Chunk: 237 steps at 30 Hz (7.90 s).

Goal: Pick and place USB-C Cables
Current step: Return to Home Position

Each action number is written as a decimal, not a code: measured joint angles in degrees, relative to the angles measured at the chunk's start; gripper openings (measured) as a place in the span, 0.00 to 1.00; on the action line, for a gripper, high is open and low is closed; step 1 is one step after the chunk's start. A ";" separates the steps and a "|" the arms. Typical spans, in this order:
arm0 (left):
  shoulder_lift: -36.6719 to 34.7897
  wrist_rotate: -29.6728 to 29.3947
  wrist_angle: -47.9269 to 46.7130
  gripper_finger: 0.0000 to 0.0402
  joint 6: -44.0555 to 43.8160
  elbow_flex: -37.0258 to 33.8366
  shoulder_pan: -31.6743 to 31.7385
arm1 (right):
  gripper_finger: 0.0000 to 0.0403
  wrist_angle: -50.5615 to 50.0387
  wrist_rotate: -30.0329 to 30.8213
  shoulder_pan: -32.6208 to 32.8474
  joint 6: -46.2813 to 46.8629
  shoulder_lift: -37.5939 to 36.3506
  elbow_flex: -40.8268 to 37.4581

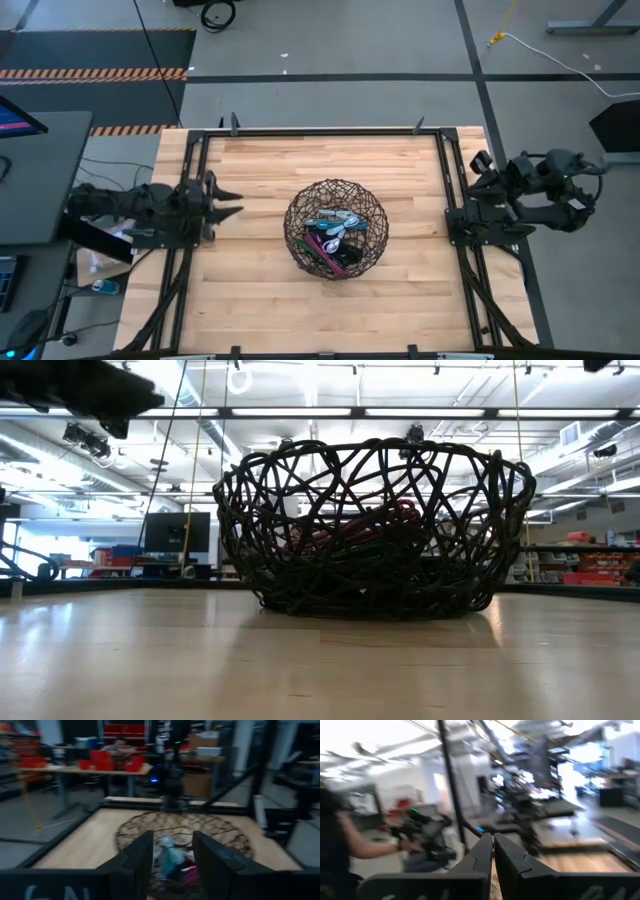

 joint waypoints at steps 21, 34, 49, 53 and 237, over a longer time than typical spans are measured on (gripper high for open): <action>-0.32 9.05 -4.52 0.36 -0.95 0.00 11.37 | 0.08 6.19 8.57 0.02 1.23 -0.23 -18.87; -0.30 8.94 -6.47 0.36 -1.63 0.02 11.63 | 0.07 30.26 10.93 0.00 3.56 -0.23 -37.84; -0.19 8.17 -4.82 0.36 -6.93 0.09 11.63 | 0.07 31.66 11.40 -0.04 4.33 -0.27 -39.50; -0.21 8.17 -4.77 0.36 -9.08 0.09 11.63 | 0.07 31.58 12.40 -0.04 5.71 -0.27 -39.50; -0.56 15.43 2.67 0.12 3.90 -12.28 11.51 | 0.07 28.34 9.39 -1.01 -6.23 4.66 -39.43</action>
